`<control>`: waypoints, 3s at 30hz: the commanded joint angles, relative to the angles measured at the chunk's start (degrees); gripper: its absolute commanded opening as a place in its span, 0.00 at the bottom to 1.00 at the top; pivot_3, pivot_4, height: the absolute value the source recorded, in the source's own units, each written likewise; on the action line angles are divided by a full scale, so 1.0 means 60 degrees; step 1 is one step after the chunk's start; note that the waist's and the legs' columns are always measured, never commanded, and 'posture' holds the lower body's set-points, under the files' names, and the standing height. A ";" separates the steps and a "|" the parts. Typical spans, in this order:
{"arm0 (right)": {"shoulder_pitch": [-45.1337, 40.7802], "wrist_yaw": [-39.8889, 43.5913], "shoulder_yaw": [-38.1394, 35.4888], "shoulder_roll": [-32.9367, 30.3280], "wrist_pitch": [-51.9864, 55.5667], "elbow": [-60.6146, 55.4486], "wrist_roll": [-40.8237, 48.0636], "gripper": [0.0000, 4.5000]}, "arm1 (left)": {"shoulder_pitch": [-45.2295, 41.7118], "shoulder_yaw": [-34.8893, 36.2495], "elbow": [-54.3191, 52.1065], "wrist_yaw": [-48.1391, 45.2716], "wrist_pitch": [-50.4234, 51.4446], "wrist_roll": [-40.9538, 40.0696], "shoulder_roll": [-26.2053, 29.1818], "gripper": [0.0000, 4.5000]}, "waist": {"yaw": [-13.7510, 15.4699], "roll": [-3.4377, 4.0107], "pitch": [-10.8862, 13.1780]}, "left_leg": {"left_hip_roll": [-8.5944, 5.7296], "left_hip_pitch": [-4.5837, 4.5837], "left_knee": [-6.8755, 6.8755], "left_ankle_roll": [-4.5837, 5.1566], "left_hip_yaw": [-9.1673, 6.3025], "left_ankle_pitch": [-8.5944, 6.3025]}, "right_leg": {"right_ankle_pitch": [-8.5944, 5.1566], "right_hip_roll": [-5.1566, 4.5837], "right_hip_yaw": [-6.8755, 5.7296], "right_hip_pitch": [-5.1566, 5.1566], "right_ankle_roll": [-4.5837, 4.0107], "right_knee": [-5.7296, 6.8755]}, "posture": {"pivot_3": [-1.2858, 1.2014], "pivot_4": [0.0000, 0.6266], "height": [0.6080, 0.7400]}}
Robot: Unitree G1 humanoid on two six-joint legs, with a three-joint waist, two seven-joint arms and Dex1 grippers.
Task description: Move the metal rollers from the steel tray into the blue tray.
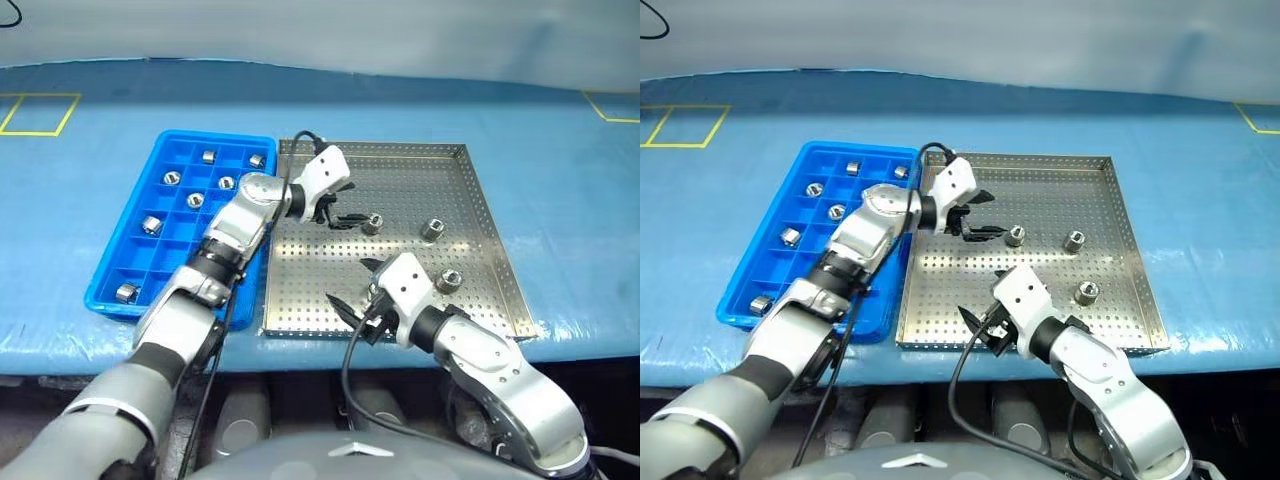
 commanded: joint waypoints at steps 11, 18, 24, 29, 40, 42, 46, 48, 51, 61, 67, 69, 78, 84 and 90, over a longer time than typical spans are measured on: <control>0.0179 -0.0744 -0.0009 0.0336 -0.0105 -0.0408 -0.0131 1.00 | -0.1464 -0.0005 0.3765 0.0616 -0.1866 0.1493 -0.1449 0.90 | -0.0311 -0.0001 0.0001 | -0.0002 0.0000 0.0000 0.0004 0.0004 -0.0002 | 0.0000 0.0001 0.0010 -0.0001 0.0008 0.0001 | 0.45 0.24 1.00; 0.0477 -0.1419 -0.0170 0.0516 0.0015 -0.0276 -0.0541 1.00 | -0.1518 0.0003 0.4465 0.0776 -0.2047 0.2008 -0.1677 0.78 | -0.0468 -0.0001 0.0000 | -0.0003 -0.0001 0.0000 0.0004 0.0005 -0.0003 | -0.0002 0.0000 0.0012 -0.0002 0.0012 0.0002 | 0.44 0.24 1.00; 0.0606 -0.1589 -0.0276 0.0543 0.0087 -0.0266 -0.0698 1.00 | -0.1471 0.0106 0.4614 0.0729 -0.2138 0.2182 -0.1758 0.38 | -0.0595 -0.0001 0.0000 | -0.0006 0.0000 0.0001 0.0004 0.0006 -0.0002 | 0.0000 -0.0003 0.0015 0.0000 0.0017 0.0003 | 0.43 0.24 1.00; 0.0541 -0.1573 -0.0286 0.0530 0.0087 -0.0214 -0.0717 1.00 | -0.1466 0.0302 0.4458 0.0835 -0.2178 0.2123 -0.1684 0.38 | -0.0665 -0.0001 0.0000 | -0.0005 0.0002 0.0000 0.0004 0.0005 -0.0002 | 0.0000 -0.0001 0.0016 0.0000 0.0018 0.0006 | 0.45 0.24 1.00; -0.0621 -0.1327 0.0403 0.0844 0.0170 0.0536 -0.0648 1.00 | 0.1728 0.2702 -0.4060 0.1218 0.0989 0.0067 0.0414 0.38 | -0.0572 0.0018 -0.0004 | 0.0020 0.0026 -0.0028 -0.0003 0.0025 0.0001 | -0.0002 0.0012 0.0040 -0.0013 0.0011 0.0027 | 0.51 0.24 1.00; -0.0846 -0.1194 0.0498 0.0873 0.0120 0.0726 -0.0607 1.00 | 0.2428 0.3076 -0.5785 0.1649 0.1904 -0.0105 0.0801 0.38 | -0.0411 0.0017 -0.0003 | 0.0022 0.0024 -0.0033 -0.0011 0.0019 0.0006 | -0.0003 0.0011 0.0036 -0.0013 0.0006 0.0030 | 0.52 0.24 1.00; -0.1452 -0.0878 0.0761 0.0975 -0.0011 0.1205 -0.0574 1.00 | 0.3778 0.3914 -0.8309 0.2582 0.3474 -0.0149 0.1542 0.38 | 0.0032 0.0016 -0.0004 | 0.0013 0.0021 -0.0015 -0.0014 0.0005 0.0008 | -0.0003 0.0002 0.0015 -0.0002 0.0006 0.0027 | 0.54 0.24 1.00; -0.1812 -0.0699 0.0940 0.1085 -0.0105 0.1480 -0.0554 1.00 | 0.4649 0.4271 -0.9338 0.2901 0.4125 -0.0132 0.1885 0.38 | 0.0197 0.0014 -0.0005 | 0.0006 0.0024 -0.0010 -0.0014 0.0003 0.0008 | -0.0003 -0.0007 0.0012 0.0010 0.0007 0.0026 | 0.55 0.24 1.00; -0.2324 -0.0485 0.1263 0.1288 -0.0283 0.1962 -0.0602 1.00 | 0.5924 0.4896 -1.0620 0.3484 0.5083 -0.0210 0.2060 0.38 | 0.0406 0.0010 -0.0004 | 0.0005 0.0023 -0.0006 -0.0013 0.0002 0.0008 | -0.0002 -0.0010 0.0006 0.0011 0.0009 0.0021 | 0.57 0.24 1.00; -0.2742 0.0005 0.1598 0.1495 -0.0576 0.2576 -0.0599 1.00 | 0.7706 0.5223 -1.1761 0.4938 0.6349 -0.0016 0.2086 0.38 | 0.0921 0.0007 -0.0003 | 0.0007 0.0022 0.0006 -0.0015 -0.0020 0.0009 | -0.0001 -0.0010 -0.0020 0.0020 0.0002 0.0023 | 0.59 0.24 1.00; -0.2656 0.0035 0.1579 0.1521 -0.0545 0.2525 -0.0632 1.00 | 0.7457 0.5202 -1.1556 0.5578 0.7085 -0.0048 0.2069 0.38 | 0.0975 0.0006 -0.0003 | 0.0008 0.0022 0.0006 -0.0016 -0.0021 0.0009 | 0.0001 -0.0008 -0.0022 0.0019 0.0000 0.0024 | 0.58 0.24 1.00; -0.2588 -0.0010 0.1544 0.1525 -0.0517 0.2467 -0.0646 1.00 | 0.7452 0.5136 -1.1513 0.5644 0.7374 -0.0087 0.2122 0.38 | 0.0967 0.0007 -0.0003 | 0.0007 0.0021 0.0006 -0.0016 -0.0020 0.0009 | 0.0001 -0.0009 -0.0021 0.0017 0.0000 0.0024 | 0.58 0.24 1.00; -0.2325 -0.0163 0.1454 0.1523 -0.0465 0.2275 -0.0666 1.00 | 0.8023 0.5287 -1.2518 0.5627 0.8323 -0.0437 0.2376 0.38 | 0.0850 0.0006 -0.0003 | 0.0009 0.0020 0.0001 -0.0016 -0.0018 0.0009 | 0.0000 -0.0011 -0.0018 0.0012 -0.0002 0.0022 | 0.57 0.24 1.00; -0.2297 -0.0128 0.1459 0.1528 -0.0482 0.2301 -0.0628 1.00 | 0.8493 0.5664 -1.2807 0.6046 0.8593 -0.0322 0.2328 0.38 | 0.0824 0.0006 -0.0003 | 0.0012 0.0023 0.0001 -0.0017 -0.0019 0.0009 | -0.0002 -0.0008 -0.0020 0.0013 -0.0005 0.0024 | 0.58 0.24 1.00; -0.2381 -0.0053 0.1551 0.1563 -0.0513 0.2369 -0.0633 1.00 | 0.8448 0.5577 -1.2477 0.6396 0.8403 -0.0289 0.2203 0.38 | 0.0870 0.0005 -0.0003 | 0.0010 0.0021 0.0001 -0.0017 -0.0019 0.0009 | -0.0002 -0.0011 -0.0020 0.0014 -0.0005 0.0022 | 0.58 0.24 1.00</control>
